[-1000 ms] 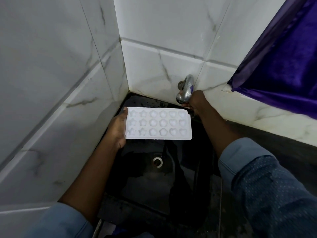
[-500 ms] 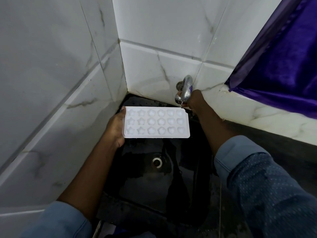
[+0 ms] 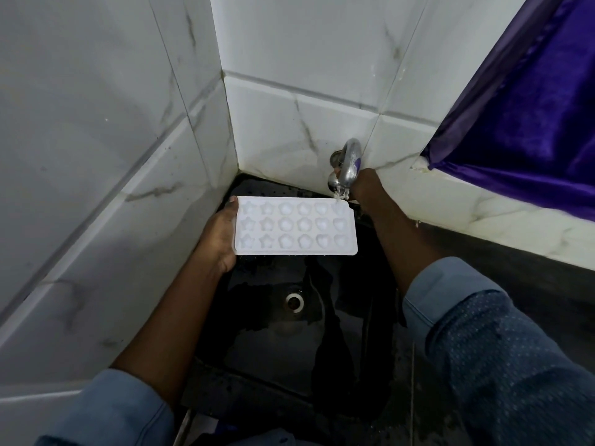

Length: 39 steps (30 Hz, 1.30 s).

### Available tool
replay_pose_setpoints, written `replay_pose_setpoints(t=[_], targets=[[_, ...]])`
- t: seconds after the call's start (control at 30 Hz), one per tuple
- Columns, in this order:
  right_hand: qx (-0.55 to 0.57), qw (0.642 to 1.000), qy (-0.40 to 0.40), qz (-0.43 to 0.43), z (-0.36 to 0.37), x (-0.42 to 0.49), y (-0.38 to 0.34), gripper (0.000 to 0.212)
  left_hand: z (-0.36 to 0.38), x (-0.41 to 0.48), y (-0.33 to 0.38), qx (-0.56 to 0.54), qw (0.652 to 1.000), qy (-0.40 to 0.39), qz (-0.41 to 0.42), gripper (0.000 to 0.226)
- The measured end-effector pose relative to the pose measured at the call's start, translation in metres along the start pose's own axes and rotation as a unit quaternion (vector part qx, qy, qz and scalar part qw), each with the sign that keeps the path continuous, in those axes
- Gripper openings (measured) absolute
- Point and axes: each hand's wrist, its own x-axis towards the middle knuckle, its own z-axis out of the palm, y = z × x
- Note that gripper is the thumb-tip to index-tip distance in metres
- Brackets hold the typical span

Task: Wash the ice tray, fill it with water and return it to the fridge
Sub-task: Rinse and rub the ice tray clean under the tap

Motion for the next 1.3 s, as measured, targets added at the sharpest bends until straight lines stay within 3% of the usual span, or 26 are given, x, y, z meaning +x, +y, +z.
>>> replay_pose_setpoints(t=[0.07, 0.2, 0.4, 0.5, 0.67, 1.03, 1.13, 1.2, 1.3], targets=[[-0.013, 1.000, 0.007, 0.004, -0.002, -0.007, 0.002, 0.032, 0.000, 0.002, -0.001, 0.002, 1.000, -0.003, 0.001, 0.048], [0.093, 0.993, 0.034, 0.056, -0.011, -0.035, 0.017, 0.061, 0.001, 0.006, -0.003, -0.006, 1.000, -0.010, -0.003, 0.049], [0.131, 0.989, -0.011, 0.073, -0.024, -0.092, 0.072, 0.049, 0.009, 0.009, -0.012, -0.005, 0.999, -0.030, -0.024, 0.059], [0.171, 0.983, -0.004, 0.063, -0.027, -0.114, 0.084, 0.036, 0.016, 0.010, -0.018, 0.009, 0.999, -0.035, -0.022, 0.054], [0.150, 0.986, 0.068, 0.026, -0.043, -0.126, 0.095, 0.018, 0.039, 0.008, -0.030, 0.011, 0.996, -0.074, -0.057, 0.066], [0.129, 0.968, 0.213, -0.023, -0.084, -0.134, 0.089, 0.017, 0.095, -0.002, -0.039, -0.037, 0.980, -0.175, -0.086, 0.066], [0.054, 0.969, 0.237, -0.043, -0.084, -0.132, 0.084, 0.021, 0.105, -0.003, -0.039, -0.046, 0.979, -0.184, -0.071, 0.068], [-0.076, 0.964, 0.246, -0.067, -0.080, -0.130, 0.083, 0.026, 0.107, -0.004, -0.039, -0.054, 0.980, -0.178, -0.067, 0.070], [-0.257, 0.929, 0.234, -0.130, -0.064, -0.127, 0.082, 0.039, 0.101, -0.003, -0.039, -0.067, 0.982, -0.166, -0.058, 0.072]])
